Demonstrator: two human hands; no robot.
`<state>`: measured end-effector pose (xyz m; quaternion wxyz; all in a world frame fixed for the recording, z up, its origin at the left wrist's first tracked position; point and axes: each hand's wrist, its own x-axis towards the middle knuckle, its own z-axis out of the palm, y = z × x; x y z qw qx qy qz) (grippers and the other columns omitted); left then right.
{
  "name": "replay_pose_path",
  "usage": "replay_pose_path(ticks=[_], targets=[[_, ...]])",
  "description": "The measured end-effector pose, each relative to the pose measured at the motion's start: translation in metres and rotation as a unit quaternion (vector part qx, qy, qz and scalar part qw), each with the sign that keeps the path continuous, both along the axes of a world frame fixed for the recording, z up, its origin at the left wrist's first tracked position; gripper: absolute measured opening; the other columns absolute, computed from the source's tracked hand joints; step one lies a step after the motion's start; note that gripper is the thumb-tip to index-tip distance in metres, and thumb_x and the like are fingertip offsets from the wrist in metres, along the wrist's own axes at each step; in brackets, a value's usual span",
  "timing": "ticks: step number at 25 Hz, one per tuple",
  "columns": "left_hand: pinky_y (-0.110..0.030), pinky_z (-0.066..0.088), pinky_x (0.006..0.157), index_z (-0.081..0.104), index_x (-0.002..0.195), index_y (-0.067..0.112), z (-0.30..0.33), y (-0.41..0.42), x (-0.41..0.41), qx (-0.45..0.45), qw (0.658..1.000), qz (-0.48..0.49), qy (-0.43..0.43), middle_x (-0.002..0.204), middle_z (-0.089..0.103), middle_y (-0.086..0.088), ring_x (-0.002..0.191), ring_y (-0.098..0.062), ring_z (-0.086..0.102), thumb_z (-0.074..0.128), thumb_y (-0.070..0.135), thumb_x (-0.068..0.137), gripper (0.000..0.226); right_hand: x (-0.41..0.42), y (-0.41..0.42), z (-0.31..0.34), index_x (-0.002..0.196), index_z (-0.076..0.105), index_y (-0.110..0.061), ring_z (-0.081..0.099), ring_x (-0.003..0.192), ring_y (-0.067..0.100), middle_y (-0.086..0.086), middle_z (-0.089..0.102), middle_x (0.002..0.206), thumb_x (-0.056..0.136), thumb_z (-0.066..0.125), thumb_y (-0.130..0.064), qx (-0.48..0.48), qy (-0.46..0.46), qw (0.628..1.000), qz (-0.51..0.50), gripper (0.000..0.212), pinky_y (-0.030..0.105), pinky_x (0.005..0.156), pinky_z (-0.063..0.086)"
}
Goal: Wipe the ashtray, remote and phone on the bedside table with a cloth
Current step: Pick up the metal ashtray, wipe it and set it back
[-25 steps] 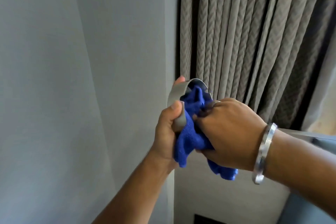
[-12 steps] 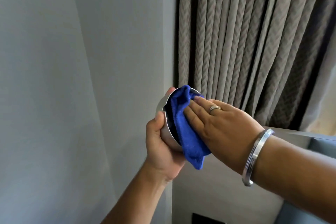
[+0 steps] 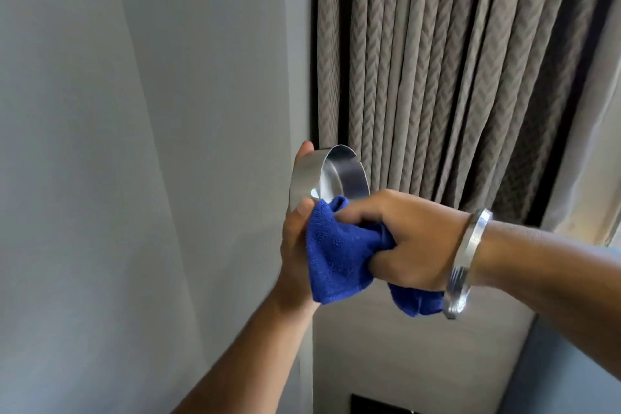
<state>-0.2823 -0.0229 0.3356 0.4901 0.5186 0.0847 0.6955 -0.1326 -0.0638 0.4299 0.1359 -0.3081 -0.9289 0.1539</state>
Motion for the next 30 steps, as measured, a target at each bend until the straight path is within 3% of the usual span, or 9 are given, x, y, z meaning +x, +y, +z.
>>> replay_pose_path(ticks=[3,5,7,11,12,17,21,24,30], targets=[[-0.017,0.048,0.089,0.065,0.110,0.017,0.000,0.009,-0.011,0.028,0.999,-0.012,-0.021,0.107,0.071,0.009,0.098,-0.001,0.065,-0.007,0.004,0.097,0.075,-0.001,0.006,-0.004,0.076,0.061,-0.013,0.055,0.056,0.009,0.006,0.060,0.066,0.072,0.052,0.008,-0.071,0.045,0.996,0.023,0.024,0.020,0.052,0.047],[-0.024,0.053,0.089,0.075,0.096,0.021,-0.016,0.016,-0.009,0.020,0.995,-0.045,0.091,0.091,0.075,0.011,0.081,-0.001,0.069,0.022,0.022,0.103,0.053,-0.001,0.007,0.001,0.072,0.061,-0.015,0.059,0.054,0.008,0.003,0.061,0.063,0.071,0.055,0.005,-0.138,0.059,0.988,0.025,0.020,0.018,0.049,0.047],[-0.032,0.054,0.089,0.072,0.111,0.011,-0.029,0.016,-0.011,-0.031,0.997,0.001,0.071,0.097,0.075,0.003,0.088,-0.009,0.070,0.044,0.033,0.100,0.037,-0.001,0.011,0.003,0.069,0.065,-0.014,0.063,0.055,0.014,0.010,0.064,0.067,0.062,0.054,0.005,-0.261,0.173,0.950,0.006,0.022,0.023,0.047,0.050],[-0.042,0.045,0.101,0.037,0.149,0.018,-0.030,0.015,-0.018,-0.022,0.999,-0.022,0.042,0.135,0.060,-0.008,0.125,-0.026,0.054,0.064,0.049,0.085,0.077,-0.008,0.026,-0.013,0.115,0.057,0.009,0.065,0.105,0.036,0.028,0.063,0.110,0.065,0.045,0.008,-0.580,0.478,0.660,-0.005,0.051,0.045,0.088,0.055],[-0.046,0.043,0.104,0.034,0.151,0.018,-0.029,0.016,-0.022,-0.035,0.998,-0.046,0.021,0.140,0.056,-0.009,0.128,-0.029,0.051,0.067,0.050,0.081,0.083,-0.009,0.028,-0.020,0.124,0.048,0.011,0.056,0.118,0.038,0.027,0.058,0.123,0.070,0.043,0.008,-0.586,0.509,0.630,-0.018,0.054,0.048,0.099,0.047],[-0.064,0.038,0.099,0.050,0.142,0.015,-0.051,0.017,-0.059,-0.183,0.950,-0.202,-0.151,0.142,0.052,-0.022,0.131,-0.046,0.046,0.062,0.064,0.076,0.082,0.010,0.025,-0.048,0.118,0.057,0.003,0.057,0.114,0.043,0.030,0.061,0.122,0.072,0.046,0.006,-0.482,0.515,0.706,-0.070,0.048,0.051,0.103,0.041],[-0.054,0.036,0.108,0.028,0.152,0.013,-0.079,0.009,-0.069,-0.176,0.915,-0.302,-0.202,0.158,0.026,-0.022,0.139,-0.044,0.031,0.049,0.078,0.077,0.102,0.029,0.012,-0.058,0.108,0.065,-0.010,0.071,0.092,0.032,0.018,0.073,0.103,0.068,0.053,0.003,-0.384,0.541,0.743,-0.086,0.044,0.045,0.064,0.061],[-0.050,0.038,0.110,0.025,0.152,0.013,-0.088,0.001,-0.075,-0.158,0.910,-0.332,-0.192,0.160,0.018,-0.018,0.139,-0.040,0.029,0.041,0.081,0.075,0.104,0.038,0.007,-0.062,0.091,0.069,-0.020,0.073,0.067,0.020,0.008,0.076,0.081,0.079,0.047,0.007,-0.341,0.514,0.776,-0.134,0.036,0.024,0.034,0.048],[-0.054,0.028,0.113,0.013,0.156,0.018,-0.088,-0.006,-0.079,-0.146,0.928,-0.303,-0.160,0.163,0.007,-0.016,0.144,-0.043,0.018,0.045,0.076,0.077,0.103,0.039,0.009,-0.076,0.097,0.066,-0.023,0.070,0.075,0.041,0.020,0.071,0.097,0.079,0.048,0.006,-0.318,0.470,0.806,-0.167,0.038,0.039,0.046,0.046]])
